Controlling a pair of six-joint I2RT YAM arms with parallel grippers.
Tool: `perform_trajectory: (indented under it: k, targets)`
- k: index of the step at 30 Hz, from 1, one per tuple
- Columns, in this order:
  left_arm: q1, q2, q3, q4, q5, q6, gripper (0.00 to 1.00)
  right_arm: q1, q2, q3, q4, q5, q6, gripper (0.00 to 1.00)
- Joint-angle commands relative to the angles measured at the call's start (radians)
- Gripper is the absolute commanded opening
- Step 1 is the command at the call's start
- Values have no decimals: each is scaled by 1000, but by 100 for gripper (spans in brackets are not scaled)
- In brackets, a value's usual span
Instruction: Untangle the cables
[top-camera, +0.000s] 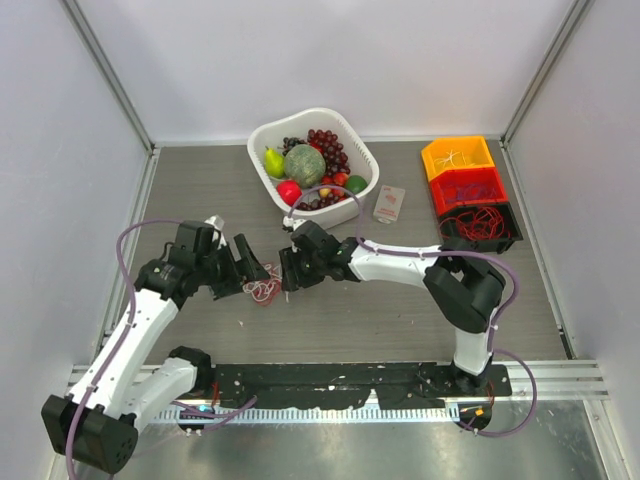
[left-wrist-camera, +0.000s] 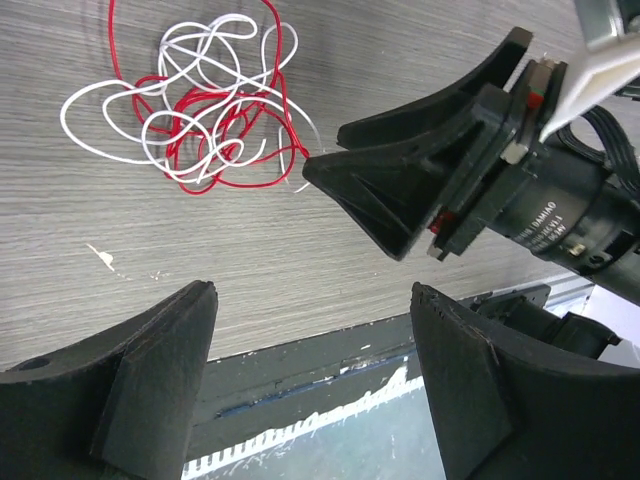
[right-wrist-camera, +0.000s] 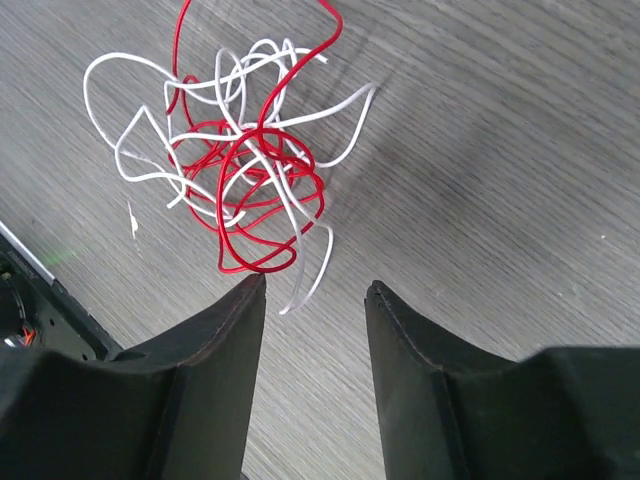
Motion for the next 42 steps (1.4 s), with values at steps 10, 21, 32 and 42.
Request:
perform_trajectory:
  k: [10,21,32,42]
  targets:
    - [4,43,-38,63,115,-36,78,41,19,42,-3,23,29,1]
    - [3,593,49,137,117,16,87,103,-295,-27,-73,81,4,1]
    - [3,752,128,134,72,52,75,114,-694,324,-273,380,-89,1]
    - [3,664,95,105,-3,75,76,116,-662,797,-276,438,-218,1]
